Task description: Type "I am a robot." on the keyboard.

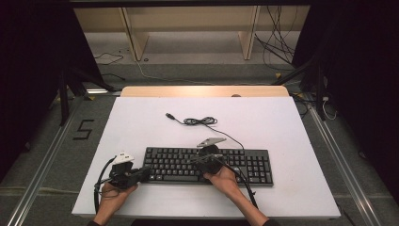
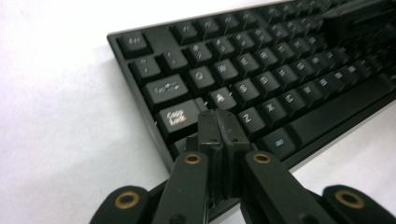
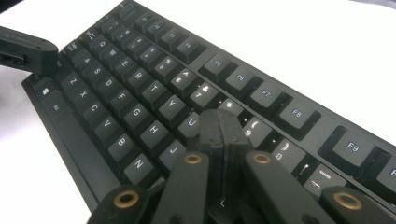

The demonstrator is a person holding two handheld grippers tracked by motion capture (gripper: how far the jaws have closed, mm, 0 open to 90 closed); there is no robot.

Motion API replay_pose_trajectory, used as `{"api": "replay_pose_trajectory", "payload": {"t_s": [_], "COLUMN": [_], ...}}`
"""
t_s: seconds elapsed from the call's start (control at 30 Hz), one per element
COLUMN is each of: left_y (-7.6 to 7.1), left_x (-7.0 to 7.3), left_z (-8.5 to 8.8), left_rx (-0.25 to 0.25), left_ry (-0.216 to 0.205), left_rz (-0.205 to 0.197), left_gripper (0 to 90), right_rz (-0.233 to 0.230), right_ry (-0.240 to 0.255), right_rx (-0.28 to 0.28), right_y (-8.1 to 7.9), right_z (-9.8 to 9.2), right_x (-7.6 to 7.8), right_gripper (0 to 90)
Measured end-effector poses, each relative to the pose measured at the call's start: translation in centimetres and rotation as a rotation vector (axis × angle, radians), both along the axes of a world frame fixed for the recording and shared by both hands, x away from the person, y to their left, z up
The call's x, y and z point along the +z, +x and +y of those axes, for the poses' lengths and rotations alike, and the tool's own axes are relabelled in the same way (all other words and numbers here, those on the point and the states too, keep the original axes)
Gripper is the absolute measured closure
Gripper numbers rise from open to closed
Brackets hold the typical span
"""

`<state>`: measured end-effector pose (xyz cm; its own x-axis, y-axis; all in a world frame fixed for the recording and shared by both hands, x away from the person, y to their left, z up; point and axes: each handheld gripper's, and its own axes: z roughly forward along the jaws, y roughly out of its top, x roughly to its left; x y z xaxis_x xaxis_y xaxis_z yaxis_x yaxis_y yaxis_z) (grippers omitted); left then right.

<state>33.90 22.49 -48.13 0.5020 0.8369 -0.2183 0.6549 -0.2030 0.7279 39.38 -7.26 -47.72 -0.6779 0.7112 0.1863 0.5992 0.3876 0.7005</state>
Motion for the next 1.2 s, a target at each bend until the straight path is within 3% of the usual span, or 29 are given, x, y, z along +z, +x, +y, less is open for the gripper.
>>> {"api": "replay_pose_trajectory", "payload": {"t_s": [0.33, 0.63, 0.77, 0.93, 1.2], "left_y": [-0.4, -0.7, -0.9, -0.9, -1.2], "left_x": [0.7, 1.2, 1.5, 1.5, 1.7], "left_z": [0.0, -0.3, -0.4, -0.3, -0.4], "left_rx": [0.000, -0.024, -0.028, -0.026, -0.034], "left_ry": [-0.049, -0.116, -0.138, -0.150, -0.167], "left_rz": [-0.054, -0.109, -0.141, -0.147, -0.183], "left_gripper": [77.3, 46.9, 41.4, 36.0, 32.7], "right_rz": [-0.005, -0.015, -0.023, -0.027, -0.035], "right_ry": [0.076, 0.122, 0.137, 0.149, 0.143], "right_rx": [0.001, 0.041, 0.061, 0.093, 0.125], "right_y": [-0.3, -1.0, -1.5, -2.1, -3.1], "right_z": [-0.6, -0.8, -0.9, -0.9, -1.0], "right_x": [0.9, 1.8, 2.1, 2.4, 2.4], "right_gripper": [77.2, 47.4, 43.5, 41.5, 43.3]}}
